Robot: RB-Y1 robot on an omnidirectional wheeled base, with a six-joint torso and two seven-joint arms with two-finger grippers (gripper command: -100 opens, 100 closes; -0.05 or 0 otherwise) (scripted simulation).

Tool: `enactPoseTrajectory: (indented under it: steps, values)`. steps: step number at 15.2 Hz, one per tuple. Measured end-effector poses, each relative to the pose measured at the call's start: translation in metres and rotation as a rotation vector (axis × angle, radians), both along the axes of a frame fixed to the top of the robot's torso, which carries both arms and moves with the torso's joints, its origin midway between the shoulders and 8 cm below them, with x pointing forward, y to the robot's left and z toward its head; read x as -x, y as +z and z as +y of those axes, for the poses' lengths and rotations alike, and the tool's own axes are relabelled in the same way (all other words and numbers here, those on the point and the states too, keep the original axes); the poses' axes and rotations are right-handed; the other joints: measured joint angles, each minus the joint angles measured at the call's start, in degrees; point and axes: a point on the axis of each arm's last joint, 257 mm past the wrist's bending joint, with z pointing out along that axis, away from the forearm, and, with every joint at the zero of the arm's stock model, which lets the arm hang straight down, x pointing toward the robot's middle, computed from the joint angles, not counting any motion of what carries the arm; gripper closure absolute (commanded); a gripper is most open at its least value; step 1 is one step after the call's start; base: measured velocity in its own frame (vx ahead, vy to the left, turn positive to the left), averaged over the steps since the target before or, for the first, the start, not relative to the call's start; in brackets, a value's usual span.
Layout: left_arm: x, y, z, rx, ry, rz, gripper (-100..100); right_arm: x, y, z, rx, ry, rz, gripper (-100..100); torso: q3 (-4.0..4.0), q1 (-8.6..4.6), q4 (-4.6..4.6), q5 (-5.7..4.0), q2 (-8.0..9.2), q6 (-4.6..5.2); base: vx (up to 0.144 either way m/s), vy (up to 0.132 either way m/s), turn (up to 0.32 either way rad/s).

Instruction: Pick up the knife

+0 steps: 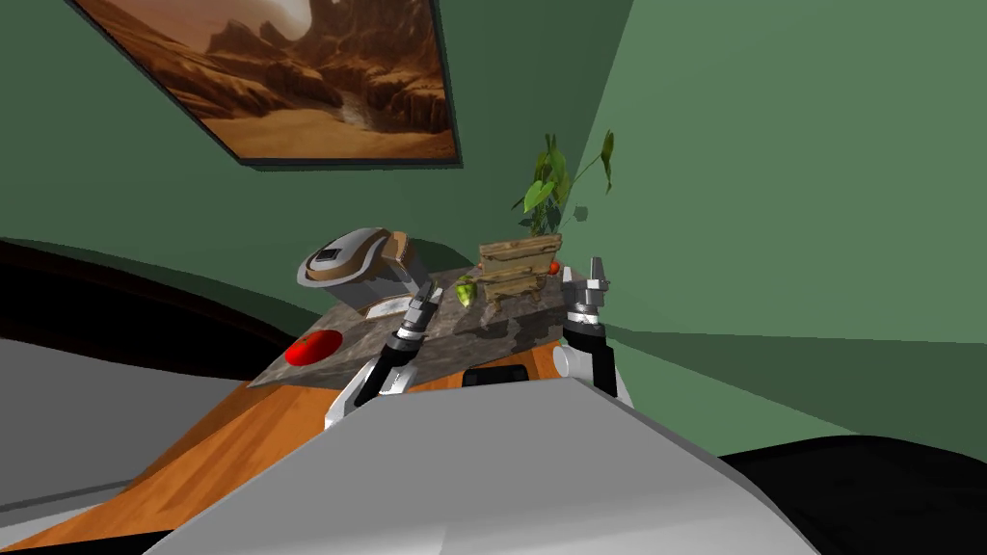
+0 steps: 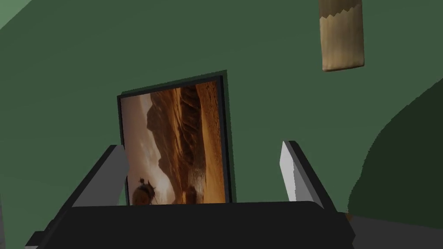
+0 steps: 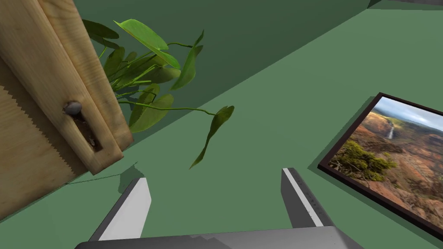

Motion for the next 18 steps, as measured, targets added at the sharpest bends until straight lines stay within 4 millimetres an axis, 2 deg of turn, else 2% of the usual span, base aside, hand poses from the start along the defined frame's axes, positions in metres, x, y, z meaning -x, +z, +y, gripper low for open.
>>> enactPoseTrajectory:
  steps: [8,18]
  values:
    - [-0.003,-0.048,-0.006,-0.064,-0.114,0.119,-100,0.0,0.0,0.0,0.0,0.0,0.0,0,-0.01,0.0,0.0,0.0,-0.01,0.0,-0.023,0.02,-0.152]
    - [-0.005,-0.107,0.012,-0.151,-0.211,0.286,-100,0.0,0.0,0.0,0.0,0.0,0.0,0,-0.02,0.0,-0.01,0.0,-0.03,0.0,-0.024,0.019,-0.175]
